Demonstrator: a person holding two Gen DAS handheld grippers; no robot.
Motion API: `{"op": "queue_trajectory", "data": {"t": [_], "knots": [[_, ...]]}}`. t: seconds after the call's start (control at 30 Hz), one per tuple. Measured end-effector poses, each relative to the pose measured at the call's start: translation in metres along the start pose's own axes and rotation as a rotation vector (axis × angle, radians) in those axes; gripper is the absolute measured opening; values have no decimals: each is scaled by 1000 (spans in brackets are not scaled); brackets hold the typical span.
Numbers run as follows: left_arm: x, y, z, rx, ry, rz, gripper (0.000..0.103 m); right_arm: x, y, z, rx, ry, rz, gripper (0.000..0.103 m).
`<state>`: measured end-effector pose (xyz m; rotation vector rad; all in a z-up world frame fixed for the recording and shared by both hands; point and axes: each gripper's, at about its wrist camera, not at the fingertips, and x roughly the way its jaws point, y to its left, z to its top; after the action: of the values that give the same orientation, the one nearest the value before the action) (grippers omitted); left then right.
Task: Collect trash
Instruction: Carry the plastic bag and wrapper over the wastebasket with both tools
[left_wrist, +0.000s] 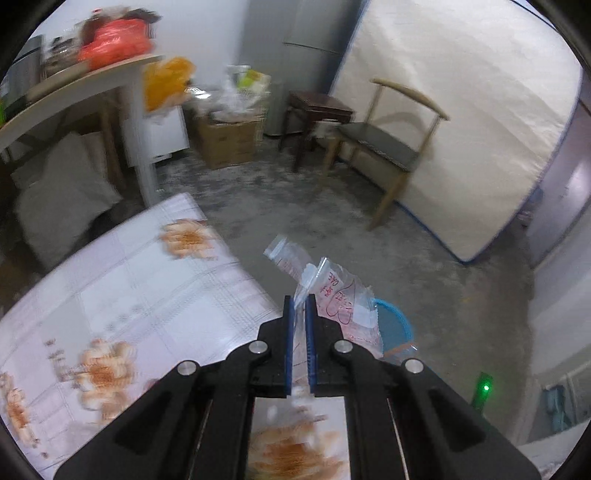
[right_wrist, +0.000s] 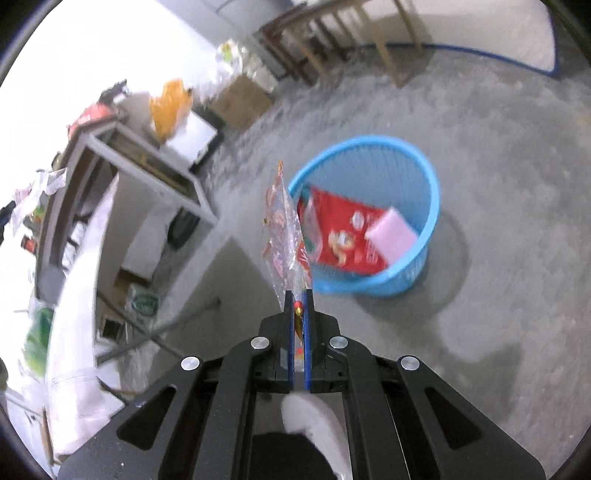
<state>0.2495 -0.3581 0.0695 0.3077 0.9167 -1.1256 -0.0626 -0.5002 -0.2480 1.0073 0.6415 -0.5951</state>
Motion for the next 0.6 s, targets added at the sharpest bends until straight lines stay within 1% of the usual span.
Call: {"op": "queue_trajectory", "data": {"t": [0.1, 0.13, 0.2, 0.27, 0.4, 0.43, 0.5, 0.53, 0.57, 0.6], "knots": [[26, -40, 3, 46, 49, -49, 5, -10, -10, 14, 21, -39, -6, 2], [42, -58, 4, 70, 80, -61, 5, -11, -14, 18, 32, -45, -7, 2], [79, -93, 3, 123, 139, -58, 5, -10, -22, 27, 59, -55, -14, 2], [115, -119, -1, 147, 207, -46, 6, -6, -31, 36, 83, -62, -30, 2], [189, -155, -14, 155, 332, -57, 6, 9, -46, 50, 128, -58, -63, 2], [210, -164, -18, 144, 372, -72, 7, 12, -49, 53, 138, -58, -75, 3], [238, -170, -22, 95, 413, -91, 10, 21, -54, 58, 166, -54, -81, 3], [256, -173, -25, 58, 439, -114, 16, 28, -58, 62, 180, -41, -78, 7], [268, -173, -27, 35, 452, -114, 31, 34, -60, 64, 189, -29, -86, 10], [274, -173, -28, 18, 454, -104, 40, 43, -65, 66, 204, -10, -109, 14]]}}
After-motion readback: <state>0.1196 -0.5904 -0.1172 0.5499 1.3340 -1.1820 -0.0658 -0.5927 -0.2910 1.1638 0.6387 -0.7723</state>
